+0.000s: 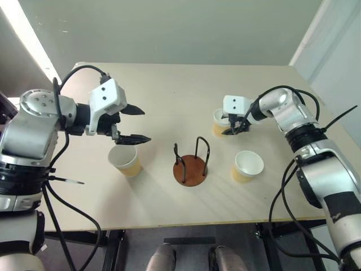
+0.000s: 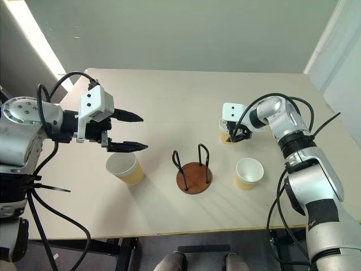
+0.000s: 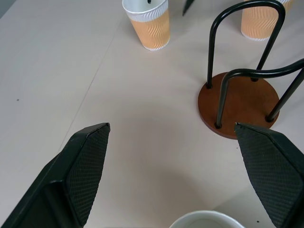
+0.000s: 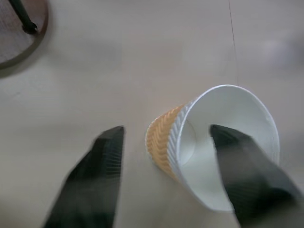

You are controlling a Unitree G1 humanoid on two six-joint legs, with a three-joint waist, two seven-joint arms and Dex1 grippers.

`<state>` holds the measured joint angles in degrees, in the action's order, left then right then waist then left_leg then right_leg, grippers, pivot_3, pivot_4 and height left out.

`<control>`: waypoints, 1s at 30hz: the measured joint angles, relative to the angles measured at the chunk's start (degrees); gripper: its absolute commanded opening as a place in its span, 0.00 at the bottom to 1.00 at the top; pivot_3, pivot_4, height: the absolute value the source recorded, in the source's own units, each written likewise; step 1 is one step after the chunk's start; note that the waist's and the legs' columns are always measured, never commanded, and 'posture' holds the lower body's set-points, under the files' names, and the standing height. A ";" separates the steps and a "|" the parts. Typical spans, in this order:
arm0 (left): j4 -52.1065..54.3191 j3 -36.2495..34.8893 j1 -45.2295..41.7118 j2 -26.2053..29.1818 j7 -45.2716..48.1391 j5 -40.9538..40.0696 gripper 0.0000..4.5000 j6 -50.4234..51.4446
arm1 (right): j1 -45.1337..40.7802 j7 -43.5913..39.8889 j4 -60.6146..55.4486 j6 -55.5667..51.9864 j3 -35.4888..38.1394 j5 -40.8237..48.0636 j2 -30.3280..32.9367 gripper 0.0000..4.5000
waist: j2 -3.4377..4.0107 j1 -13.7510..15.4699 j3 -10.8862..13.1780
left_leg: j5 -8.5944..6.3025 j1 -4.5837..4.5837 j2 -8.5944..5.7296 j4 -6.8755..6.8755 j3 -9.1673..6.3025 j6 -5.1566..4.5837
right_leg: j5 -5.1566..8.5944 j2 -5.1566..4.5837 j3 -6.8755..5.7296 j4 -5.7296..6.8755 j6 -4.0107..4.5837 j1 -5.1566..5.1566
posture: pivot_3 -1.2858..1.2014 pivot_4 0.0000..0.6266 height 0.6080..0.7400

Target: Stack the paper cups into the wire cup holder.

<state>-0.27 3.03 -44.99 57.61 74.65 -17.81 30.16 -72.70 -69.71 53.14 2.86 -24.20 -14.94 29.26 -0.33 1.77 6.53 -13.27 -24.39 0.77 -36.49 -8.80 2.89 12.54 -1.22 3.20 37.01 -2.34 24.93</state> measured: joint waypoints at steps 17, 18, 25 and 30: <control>-1.02 0.32 -0.03 -0.09 1.56 0.60 1.00 -0.54 | 1.87 -13.72 -19.84 -13.73 5.35 7.48 6.14 0.01 | 0.00 -0.01 0.00 | 0.35 -0.03 0.02 0.13 0.07 0.65 | 0.06 0.02 -0.01 -0.01 0.10 0.01 | 0.52 0.24 1.00; -1.01 0.31 -0.05 -0.11 1.81 0.33 1.00 -0.54 | 2.03 -14.71 -22.95 -15.82 5.77 8.61 7.27 0.01 | 0.00 -0.02 0.00 | 0.37 -0.04 0.03 0.14 0.07 0.68 | 0.06 0.02 -0.01 -0.02 0.10 0.02 | 0.52 0.24 1.00; -1.49 0.30 -0.10 -0.17 2.71 -0.49 1.00 -0.95 | 2.26 -18.56 -50.78 -32.16 10.38 18.18 13.31 0.01 | 0.00 -0.17 0.00 | 0.40 0.01 0.09 0.25 0.08 0.74 | 0.09 0.10 -0.01 -0.06 0.15 0.03 | 0.52 0.24 1.00; -2.33 0.59 -0.28 -0.98 3.02 -0.44 1.00 -1.70 | 1.83 -17.87 -60.97 -38.23 10.20 22.28 12.59 0.01 | 0.00 -0.41 0.00 | 0.40 0.06 0.11 0.15 0.05 0.56 | 0.08 0.11 0.00 0.00 0.14 0.03 | 0.52 0.24 1.00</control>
<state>-2.60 3.62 -45.27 56.63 77.67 -18.25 28.46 -70.88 -87.58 -7.83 -35.36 -14.00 7.34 41.84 -0.33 1.36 6.54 -12.87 -24.33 0.88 -36.34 -8.75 3.44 12.62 -1.11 3.21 37.01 -2.20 24.96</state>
